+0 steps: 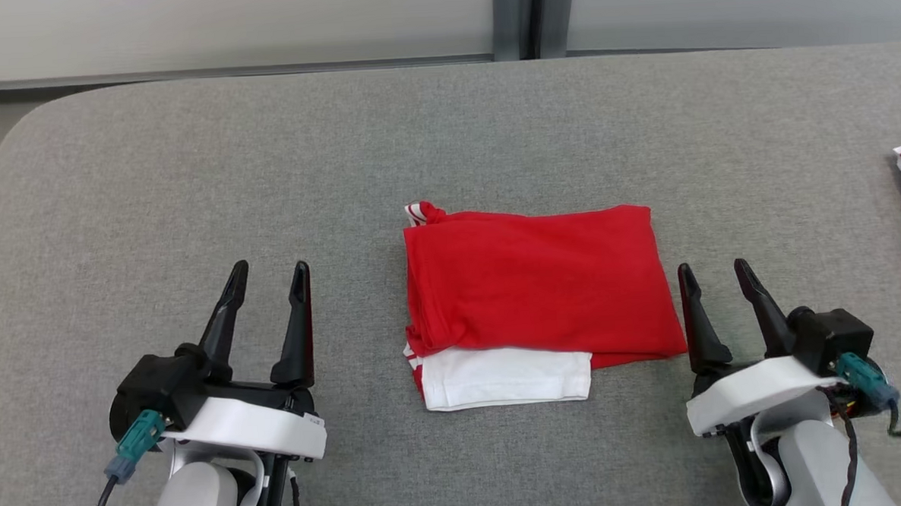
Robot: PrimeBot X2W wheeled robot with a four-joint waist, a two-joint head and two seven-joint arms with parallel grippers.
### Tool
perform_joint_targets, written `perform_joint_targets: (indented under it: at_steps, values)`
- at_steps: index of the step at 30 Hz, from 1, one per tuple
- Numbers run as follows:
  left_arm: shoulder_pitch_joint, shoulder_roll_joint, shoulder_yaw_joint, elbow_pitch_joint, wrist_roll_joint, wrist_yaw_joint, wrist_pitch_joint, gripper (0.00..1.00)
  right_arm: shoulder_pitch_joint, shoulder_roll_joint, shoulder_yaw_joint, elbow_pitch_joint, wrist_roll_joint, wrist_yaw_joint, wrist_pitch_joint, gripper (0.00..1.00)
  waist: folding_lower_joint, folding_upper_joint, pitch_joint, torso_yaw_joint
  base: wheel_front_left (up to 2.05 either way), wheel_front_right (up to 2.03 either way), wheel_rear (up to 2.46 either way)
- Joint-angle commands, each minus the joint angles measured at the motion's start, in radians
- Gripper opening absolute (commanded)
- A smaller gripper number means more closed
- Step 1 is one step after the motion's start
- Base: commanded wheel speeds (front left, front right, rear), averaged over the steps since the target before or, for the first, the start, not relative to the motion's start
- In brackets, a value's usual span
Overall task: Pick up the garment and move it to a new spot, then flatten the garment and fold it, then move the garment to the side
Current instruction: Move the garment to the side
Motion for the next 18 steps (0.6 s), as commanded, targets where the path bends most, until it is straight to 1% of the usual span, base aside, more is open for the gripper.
perform_joint_targets:
  at_steps: [1,3,4,7,10,13,14,15,16,18]
  values:
    - [-0.02,0.004,-0.004,0.004,-0.005,-0.002,0.001,1.0,-0.028,-0.003,-0.002,0.038,0.04,-0.001,0.015,1.0,0.0,0.0,0.024,0.022,0.0,0.0,0.0]
    - [-0.029,0.004,-0.01,0.006,-0.002,-0.004,0.0,1.0,-0.056,-0.002,0.014,0.078,0.077,-0.001,0.017,1.0,0.0,0.0,0.036,0.036,0.0,0.0,0.0]
    - [-0.029,0.004,-0.01,0.006,-0.002,-0.004,0.0,1.0,-0.056,-0.002,0.014,0.078,0.077,-0.001,0.017,1.0,0.0,0.0,0.036,0.036,0.0,0.0,0.0]
    - [-0.035,0.004,-0.015,0.01,-0.003,-0.006,0.001,1.0,-0.085,-0.003,0.03,0.139,0.107,-0.001,0.018,1.0,0.0,0.0,0.051,0.054,0.0,0.0,0.0]
    - [-0.045,0.004,-0.021,0.01,0.021,-0.005,0.001,1.0,-0.115,-0.003,0.047,0.199,0.174,-0.001,0.028,1.0,0.0,0.0,0.06,0.068,0.0,0.0,0.0]
    - [-0.042,0.003,-0.023,0.011,0.02,-0.006,0.001,1.0,-0.135,0.0,0.063,0.26,0.189,0.0,0.031,1.0,0.0,0.0,0.063,0.074,0.0,0.0,0.0]
    - [-0.041,0.004,-0.023,0.011,0.019,-0.005,0.001,1.0,-0.139,0.001,0.07,0.278,0.192,0.0,0.031,0.82,0.0,0.0,0.062,0.075,0.0,0.0,0.0]
    - [-0.039,0.004,-0.023,0.011,0.019,-0.004,0.0,1.0,-0.145,0.002,0.078,0.294,0.195,0.0,0.03,0.39,0.0,0.0,0.061,0.075,0.0,0.0,0.0]
    - [-0.038,0.004,-0.022,0.012,0.019,-0.002,0.001,1.0,-0.149,0.003,0.083,0.306,0.199,0.0,0.028,0.0,0.0,0.0,0.059,0.074,0.0,0.0,0.0]
    - [-0.034,0.004,-0.021,0.012,0.02,-0.002,0.001,1.0,-0.158,0.002,0.093,0.328,0.208,0.0,0.022,0.0,0.0,0.0,0.055,0.069,0.0,0.0,0.0]
